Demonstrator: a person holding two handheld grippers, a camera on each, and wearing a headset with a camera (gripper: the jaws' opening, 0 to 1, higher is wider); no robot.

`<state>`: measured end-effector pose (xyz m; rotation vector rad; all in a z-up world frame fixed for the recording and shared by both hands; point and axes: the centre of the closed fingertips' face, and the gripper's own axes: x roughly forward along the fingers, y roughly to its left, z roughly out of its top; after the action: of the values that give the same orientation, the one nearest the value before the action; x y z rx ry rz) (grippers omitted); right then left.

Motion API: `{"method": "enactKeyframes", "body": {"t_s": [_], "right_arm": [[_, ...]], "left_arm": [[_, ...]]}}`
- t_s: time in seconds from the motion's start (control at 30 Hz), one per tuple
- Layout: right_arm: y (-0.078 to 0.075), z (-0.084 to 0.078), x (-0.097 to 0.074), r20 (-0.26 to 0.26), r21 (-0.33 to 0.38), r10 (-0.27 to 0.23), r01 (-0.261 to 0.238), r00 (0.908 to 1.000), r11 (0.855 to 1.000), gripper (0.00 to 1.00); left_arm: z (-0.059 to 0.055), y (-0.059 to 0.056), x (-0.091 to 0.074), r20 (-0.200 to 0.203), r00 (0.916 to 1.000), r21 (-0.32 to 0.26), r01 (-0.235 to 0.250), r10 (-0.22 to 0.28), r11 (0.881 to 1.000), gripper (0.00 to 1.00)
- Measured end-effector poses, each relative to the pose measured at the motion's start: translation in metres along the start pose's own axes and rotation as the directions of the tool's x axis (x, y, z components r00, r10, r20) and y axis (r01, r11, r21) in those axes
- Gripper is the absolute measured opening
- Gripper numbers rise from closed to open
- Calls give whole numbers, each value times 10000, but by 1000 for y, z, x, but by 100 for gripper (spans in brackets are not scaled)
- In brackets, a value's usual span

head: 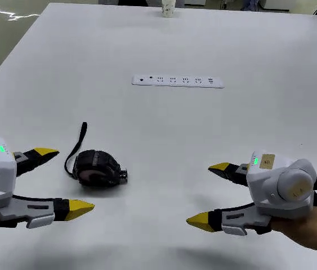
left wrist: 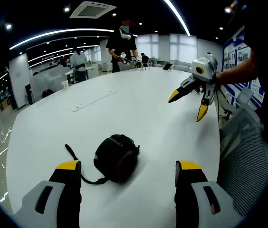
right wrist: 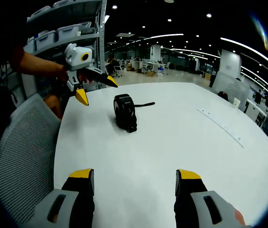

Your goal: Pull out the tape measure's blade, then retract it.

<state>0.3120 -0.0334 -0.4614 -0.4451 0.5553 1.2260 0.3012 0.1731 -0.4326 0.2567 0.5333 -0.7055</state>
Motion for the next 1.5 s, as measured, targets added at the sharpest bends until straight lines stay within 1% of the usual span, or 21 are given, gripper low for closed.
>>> {"method": "enactKeyframes", "body": {"t_s": [0.1,0.37,0.67,0.83,0.93,1.03,1.17,1.43,1.5], "right_arm": [[-2,3,3,-30,-120,90,-90,10000,9999,68],[-9,11,14,-64,-418,250,-253,9997,9988,65],[-8,17,29,-299,-1050,620,-648,9976,9924,61],[-9,20,37,-411,-1310,801,-849,9959,9877,58],[-11,23,41,-443,-1535,819,-878,9957,9842,57],[-12,24,45,-515,-1841,927,-1007,9944,9777,55],[-12,25,50,-588,-2029,1012,-1111,9931,9729,53],[-11,30,65,-701,-2308,1244,-1374,9898,9632,50],[-10,31,68,-728,-2348,1300,-1436,9888,9614,49]], "left_arm": [[1,3,2,-79,9998,92,167,-166,9998,74],[2,14,6,-357,9982,477,488,-472,9977,69],[2,21,12,-719,9936,875,928,-867,9918,62],[0,25,14,-992,9894,1135,1167,-1056,9867,58],[-1,28,15,-1121,9870,1238,1293,-1155,9838,57],[-2,31,17,-1284,9840,1408,1412,-1233,9799,56],[-2,31,19,-1452,9791,1484,1642,-1428,9752,54],[-5,30,25,-1787,9685,1801,2053,-1733,9620,51],[-5,31,26,-1826,9680,1862,2059,-1721,9607,51]]}}
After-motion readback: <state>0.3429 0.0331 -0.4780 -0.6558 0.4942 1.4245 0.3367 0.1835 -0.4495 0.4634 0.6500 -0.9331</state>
